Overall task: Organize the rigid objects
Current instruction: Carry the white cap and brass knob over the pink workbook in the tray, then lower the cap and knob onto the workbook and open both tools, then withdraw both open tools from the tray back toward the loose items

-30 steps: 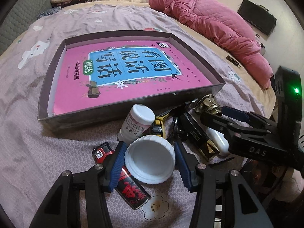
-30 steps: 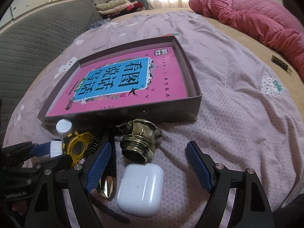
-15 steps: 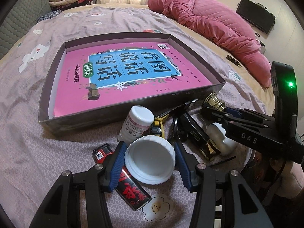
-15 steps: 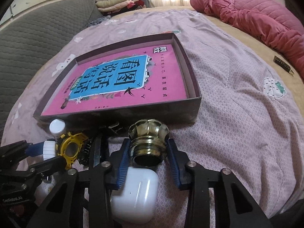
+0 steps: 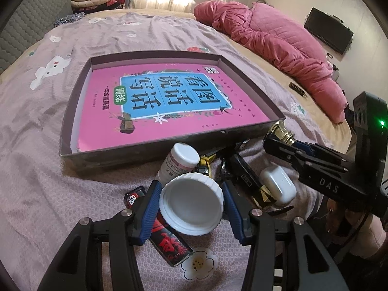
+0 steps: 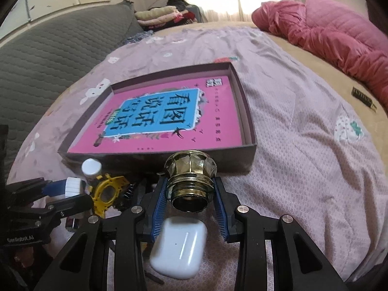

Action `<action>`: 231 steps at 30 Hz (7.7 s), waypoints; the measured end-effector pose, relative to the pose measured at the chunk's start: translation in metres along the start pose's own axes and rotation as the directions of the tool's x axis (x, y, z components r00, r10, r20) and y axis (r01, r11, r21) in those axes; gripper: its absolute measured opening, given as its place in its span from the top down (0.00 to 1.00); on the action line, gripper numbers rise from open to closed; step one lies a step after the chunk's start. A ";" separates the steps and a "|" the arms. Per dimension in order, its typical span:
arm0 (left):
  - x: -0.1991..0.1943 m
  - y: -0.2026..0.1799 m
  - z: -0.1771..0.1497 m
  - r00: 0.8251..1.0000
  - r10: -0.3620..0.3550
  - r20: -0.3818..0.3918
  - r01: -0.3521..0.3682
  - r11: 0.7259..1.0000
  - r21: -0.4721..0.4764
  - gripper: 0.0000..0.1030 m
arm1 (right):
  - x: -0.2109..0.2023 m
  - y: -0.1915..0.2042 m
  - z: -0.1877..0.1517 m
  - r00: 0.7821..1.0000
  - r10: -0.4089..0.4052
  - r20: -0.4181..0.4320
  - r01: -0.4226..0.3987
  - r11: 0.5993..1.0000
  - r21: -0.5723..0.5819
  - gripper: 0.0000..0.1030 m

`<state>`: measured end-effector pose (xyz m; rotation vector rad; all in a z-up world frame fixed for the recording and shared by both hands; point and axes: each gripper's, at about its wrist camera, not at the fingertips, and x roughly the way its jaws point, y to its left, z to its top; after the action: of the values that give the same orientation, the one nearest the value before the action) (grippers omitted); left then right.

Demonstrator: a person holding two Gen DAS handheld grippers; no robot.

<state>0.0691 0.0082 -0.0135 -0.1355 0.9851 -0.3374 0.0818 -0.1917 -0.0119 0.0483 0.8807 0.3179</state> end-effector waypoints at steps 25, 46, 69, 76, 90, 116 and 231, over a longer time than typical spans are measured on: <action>-0.034 0.005 0.018 0.984 0.046 0.170 -0.043 0.999 -0.017 0.50 | -0.031 0.003 0.022 0.989 -0.006 0.147 0.013 0.999 -0.049 0.64; -0.020 0.043 0.051 0.968 0.141 0.209 -0.112 0.983 -0.146 0.50 | -0.006 -0.011 0.044 0.994 -0.028 0.102 0.029 1.000 -0.002 0.64; 0.024 0.060 0.068 0.947 0.311 0.082 -0.303 0.948 -0.103 0.50 | 0.035 -0.010 0.052 0.996 -0.083 -0.031 0.080 0.994 -0.075 0.64; 0.028 0.058 0.066 0.935 0.346 0.076 -0.340 0.937 -0.079 0.50 | 0.044 -0.012 0.055 0.991 -0.117 -0.059 0.111 0.989 -0.099 0.64; 0.035 0.054 0.063 0.926 0.372 0.060 -0.369 0.928 -0.053 0.50 | 0.046 -0.017 0.058 0.992 -0.101 -0.078 0.093 0.991 -0.094 0.64; 0.033 0.055 0.062 0.933 0.354 0.065 -0.351 0.934 -0.063 0.49 | 0.035 -0.011 0.054 0.993 -0.121 -0.013 0.118 0.983 -0.139 0.49; -0.070 0.009 -0.002 0.920 0.322 0.222 -0.303 0.946 -0.115 0.41 | -0.053 -0.010 0.026 0.983 -0.064 0.171 0.085 0.990 -0.115 0.28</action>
<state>0.0338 0.0403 0.0381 -0.0853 0.7655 0.0136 0.0728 -0.2147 0.0423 -0.0704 0.6939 0.2925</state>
